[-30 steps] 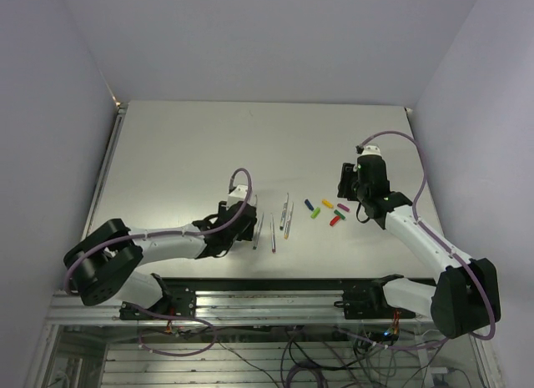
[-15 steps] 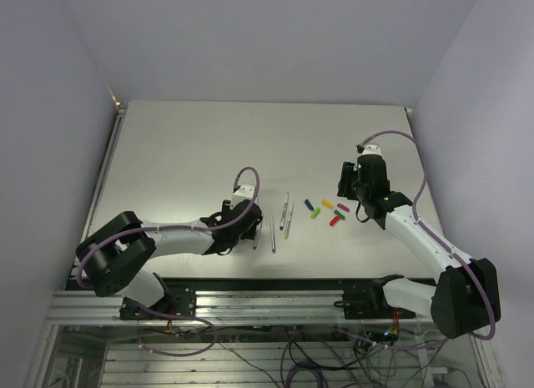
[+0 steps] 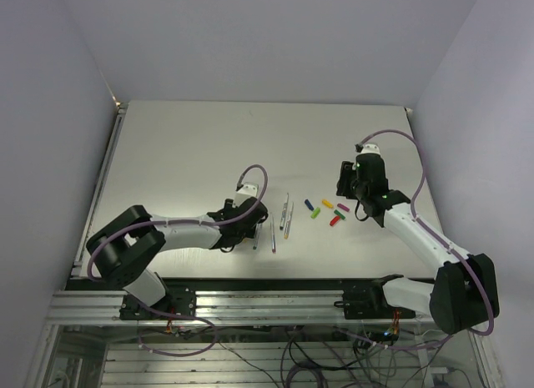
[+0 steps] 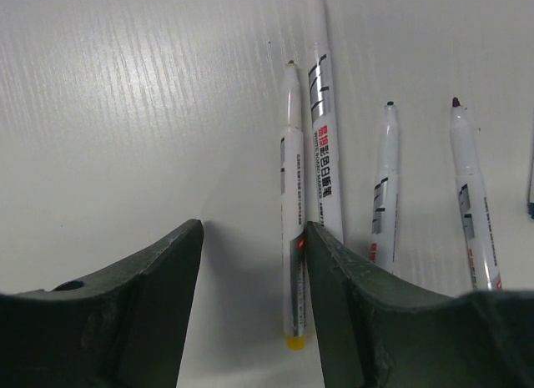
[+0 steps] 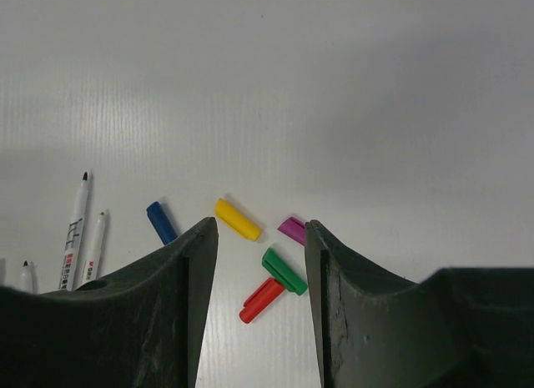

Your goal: Insert the pens into the pen caps

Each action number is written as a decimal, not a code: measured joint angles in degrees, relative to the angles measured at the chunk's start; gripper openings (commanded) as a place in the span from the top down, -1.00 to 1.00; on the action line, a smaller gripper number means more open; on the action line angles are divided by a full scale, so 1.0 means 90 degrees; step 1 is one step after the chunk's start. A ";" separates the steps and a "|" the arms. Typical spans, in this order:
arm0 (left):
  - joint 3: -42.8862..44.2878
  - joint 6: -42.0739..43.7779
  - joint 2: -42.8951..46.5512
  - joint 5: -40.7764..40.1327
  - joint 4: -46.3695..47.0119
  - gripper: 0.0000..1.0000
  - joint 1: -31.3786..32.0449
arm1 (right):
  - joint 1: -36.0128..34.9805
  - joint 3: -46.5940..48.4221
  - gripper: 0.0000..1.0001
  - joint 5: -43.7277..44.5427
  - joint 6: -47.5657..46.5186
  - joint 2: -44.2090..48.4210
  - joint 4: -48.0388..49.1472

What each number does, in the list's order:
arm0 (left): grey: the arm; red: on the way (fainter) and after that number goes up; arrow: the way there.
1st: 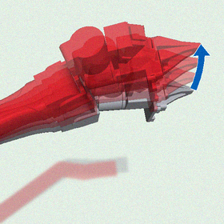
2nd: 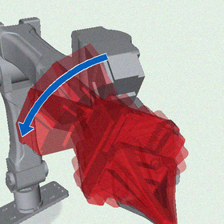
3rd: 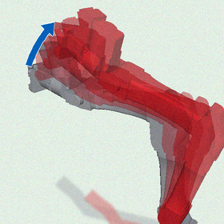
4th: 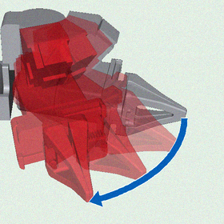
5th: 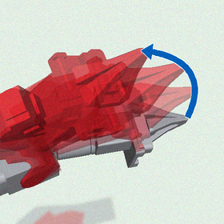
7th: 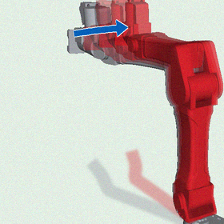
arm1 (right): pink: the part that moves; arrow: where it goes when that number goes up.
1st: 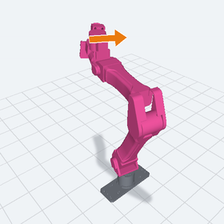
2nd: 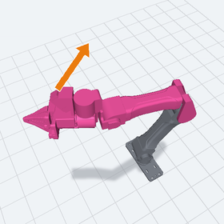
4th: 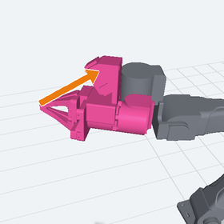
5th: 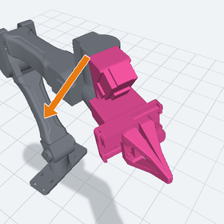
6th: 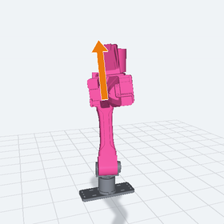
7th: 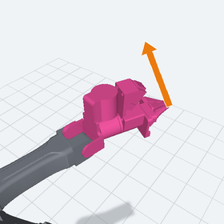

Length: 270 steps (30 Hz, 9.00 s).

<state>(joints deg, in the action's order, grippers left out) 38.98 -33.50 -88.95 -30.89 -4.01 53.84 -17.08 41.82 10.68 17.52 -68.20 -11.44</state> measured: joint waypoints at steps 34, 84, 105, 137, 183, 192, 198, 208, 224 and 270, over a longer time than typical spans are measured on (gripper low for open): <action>0.0726 0.0231 -0.0226 0.0789 -0.1328 0.05 -0.0495 | -0.0002 0.0153 0.07 -0.0187 0.0100 -0.0002 -0.0338; 0.1666 0.0527 -0.0981 0.1931 -0.2006 0.86 -0.1015 | -0.0070 0.0233 0.07 -0.0979 0.0066 -0.0891 -0.0194; 0.0850 0.0474 -0.0398 0.2198 -0.1066 0.86 -0.1093 | -0.0333 0.0656 0.13 -0.0814 -0.0214 -0.2166 -0.0355; 0.0566 0.0437 -0.0219 0.2795 -0.0894 0.86 -0.1103 | -0.0408 0.0896 0.23 -0.0610 -0.0041 -0.2939 -0.0267; 0.0243 0.0697 0.3553 0.2169 -0.1768 0.86 -0.1054 | -0.0874 -0.0136 1.00 -0.1520 0.1239 0.0758 0.1627; -0.0809 0.0508 0.4736 0.3092 0.0396 0.86 -0.1042 | -0.1790 -0.0342 1.00 -0.1591 0.1343 0.1479 0.2939; -0.1005 0.0197 0.4466 0.3786 0.1736 0.86 -0.0908 | -0.1863 -0.0338 1.00 -0.1756 0.1260 0.1554 0.3687; -0.0872 0.0051 0.3405 0.4189 0.3808 0.86 0.0019 | -0.1882 -0.0381 1.00 -0.2181 0.1326 0.1520 0.4915; -0.0971 -0.0340 0.3111 0.4121 0.5399 0.86 0.0090 | -0.1899 -0.0952 1.00 -0.2504 0.2076 0.1435 0.6460; -0.0971 -0.0401 0.3031 0.3852 0.5246 0.86 0.0114 | -0.1943 -0.1139 1.00 -0.2822 0.2725 0.1229 0.6960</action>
<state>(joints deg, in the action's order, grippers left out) 30.24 -37.10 -61.67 3.77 43.20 54.87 -34.57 31.57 -14.72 42.04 -57.14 51.20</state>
